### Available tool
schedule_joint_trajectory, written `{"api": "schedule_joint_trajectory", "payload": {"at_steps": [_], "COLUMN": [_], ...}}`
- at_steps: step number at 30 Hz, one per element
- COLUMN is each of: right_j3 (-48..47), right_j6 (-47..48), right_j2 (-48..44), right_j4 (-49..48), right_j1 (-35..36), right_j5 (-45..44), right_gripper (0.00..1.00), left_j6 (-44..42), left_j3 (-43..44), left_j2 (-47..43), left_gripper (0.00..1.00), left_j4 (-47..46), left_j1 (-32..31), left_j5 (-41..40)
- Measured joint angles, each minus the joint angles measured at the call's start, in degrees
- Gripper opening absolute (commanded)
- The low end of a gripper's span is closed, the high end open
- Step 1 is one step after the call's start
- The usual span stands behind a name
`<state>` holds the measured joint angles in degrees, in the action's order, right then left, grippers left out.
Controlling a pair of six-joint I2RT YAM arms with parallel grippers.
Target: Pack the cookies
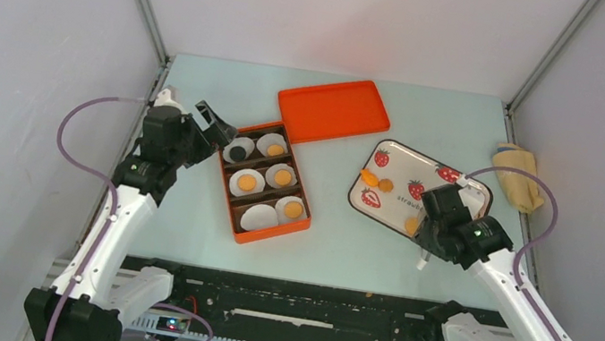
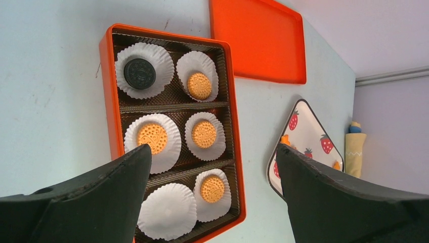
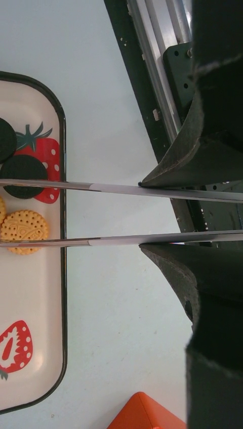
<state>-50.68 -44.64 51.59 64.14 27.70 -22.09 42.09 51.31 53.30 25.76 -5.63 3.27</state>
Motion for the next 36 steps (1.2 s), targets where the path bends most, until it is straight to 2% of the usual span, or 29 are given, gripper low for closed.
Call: {"api": "schedule_joint_trajectory", "payload": {"at_steps": [3, 9, 17, 26, 33, 36], "right_j3": [0.70, 1.01, -0.92, -13.88, -21.22, -24.00], "right_j6": [0.79, 2.03, 4.50, 7.32, 10.60, 12.04], "right_j2": [0.85, 1.38, 1.29, 6.91, 17.73, 22.29], "right_j4": [-1.11, -3.06, -5.60, -9.18, -13.75, -15.17], "right_j1": [-0.39, -0.70, 0.44, 15.89, 29.79, 33.14], "right_j5": [0.63, 1.49, 3.06, 1.22, 1.92, 2.80], "right_gripper": [0.42, 0.23, 0.20, 0.18, 0.18, 0.18], "left_j6": [0.00, 0.00, 0.00, 0.63, 3.98, 4.07], "left_j3": [-0.04, -0.04, -0.04, -0.04, -0.09, -0.09], "left_j2": [0.20, 0.44, 0.11, -0.22, 0.28, -0.04], "left_gripper": [0.97, 0.97, 0.97, 0.97, 0.96, 0.96], "left_j4": [-0.09, -0.42, -0.33, 1.29, 1.62, 2.08], "left_j1": [0.00, 0.00, 0.00, 0.48, 10.29, 11.45], "left_j5": [0.11, 0.20, 0.04, -0.02, 3.10, 3.08]}}
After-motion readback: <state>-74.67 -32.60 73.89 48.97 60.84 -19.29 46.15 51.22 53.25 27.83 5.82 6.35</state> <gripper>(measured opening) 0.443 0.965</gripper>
